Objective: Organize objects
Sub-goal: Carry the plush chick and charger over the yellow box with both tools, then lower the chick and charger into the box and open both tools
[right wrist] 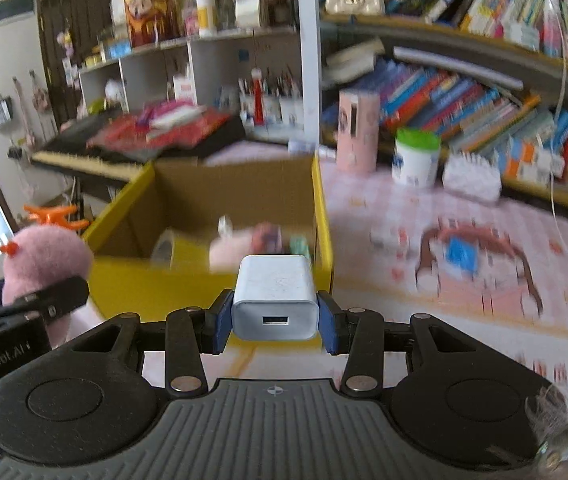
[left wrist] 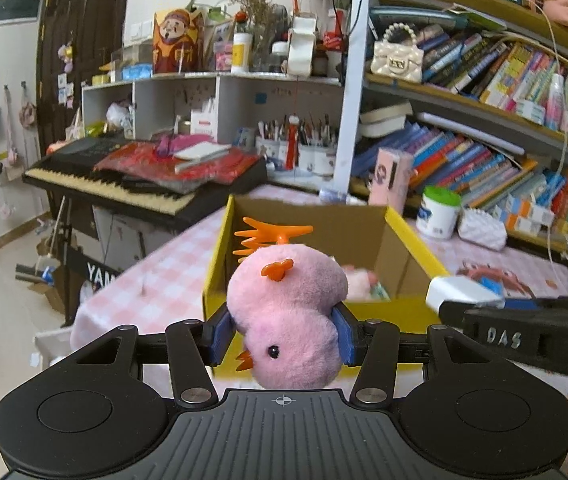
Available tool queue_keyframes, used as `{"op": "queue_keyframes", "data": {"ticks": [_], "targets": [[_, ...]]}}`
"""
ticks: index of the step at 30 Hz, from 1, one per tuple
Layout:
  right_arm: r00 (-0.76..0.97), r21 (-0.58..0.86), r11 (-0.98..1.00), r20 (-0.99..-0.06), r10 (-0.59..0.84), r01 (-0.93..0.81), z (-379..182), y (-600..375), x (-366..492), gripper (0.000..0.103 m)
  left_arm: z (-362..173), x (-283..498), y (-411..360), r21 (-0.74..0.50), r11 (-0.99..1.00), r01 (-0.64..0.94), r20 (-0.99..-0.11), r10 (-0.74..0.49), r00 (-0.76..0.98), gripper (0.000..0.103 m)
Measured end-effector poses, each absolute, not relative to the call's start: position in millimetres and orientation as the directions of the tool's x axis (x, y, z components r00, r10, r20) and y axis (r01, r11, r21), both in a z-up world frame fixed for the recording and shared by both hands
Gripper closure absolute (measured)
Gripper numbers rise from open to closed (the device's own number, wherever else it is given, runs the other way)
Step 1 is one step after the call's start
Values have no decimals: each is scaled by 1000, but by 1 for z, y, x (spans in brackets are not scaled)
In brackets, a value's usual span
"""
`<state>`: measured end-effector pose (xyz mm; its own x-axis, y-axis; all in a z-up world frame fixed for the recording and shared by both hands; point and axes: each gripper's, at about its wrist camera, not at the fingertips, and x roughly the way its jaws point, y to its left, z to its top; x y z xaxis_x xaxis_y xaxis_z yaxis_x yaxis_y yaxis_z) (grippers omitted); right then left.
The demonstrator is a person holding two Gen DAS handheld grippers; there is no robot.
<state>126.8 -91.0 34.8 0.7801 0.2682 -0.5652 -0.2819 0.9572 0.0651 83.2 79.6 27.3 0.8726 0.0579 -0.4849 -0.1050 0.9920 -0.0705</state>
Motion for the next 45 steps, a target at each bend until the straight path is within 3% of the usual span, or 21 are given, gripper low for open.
{"op": "queue_keyframes", "data": {"ticks": [6,20,24,27,37,40,45], "targets": [[790,68,947,-534,301,-315,46,-88,179,63,29,130,75,-46,990,-136,-471,99,876,54],[701,36,900,-613,364,-435,16,-59,260,62,-14,200,66,55,981,-185,-594,181,784,52],[673,27,883,-637,376,-468,8,-50,272,62,-15,201,65,63,981,-182,-581,185,793,47],[649,41,877,-657,385,-479,3,-47,279,62,-14,198,65,75,981,-181,-569,191,800,38],[615,67,881,-692,379,-468,-2,-43,289,61,2,177,71,28,978,-206,-506,192,841,26],[630,91,889,-674,387,-449,5,-50,283,56,9,170,69,19,978,-206,-482,190,855,20],[684,88,909,-630,369,-408,21,-64,266,53,19,157,69,-11,978,-206,-453,179,873,19]]}}
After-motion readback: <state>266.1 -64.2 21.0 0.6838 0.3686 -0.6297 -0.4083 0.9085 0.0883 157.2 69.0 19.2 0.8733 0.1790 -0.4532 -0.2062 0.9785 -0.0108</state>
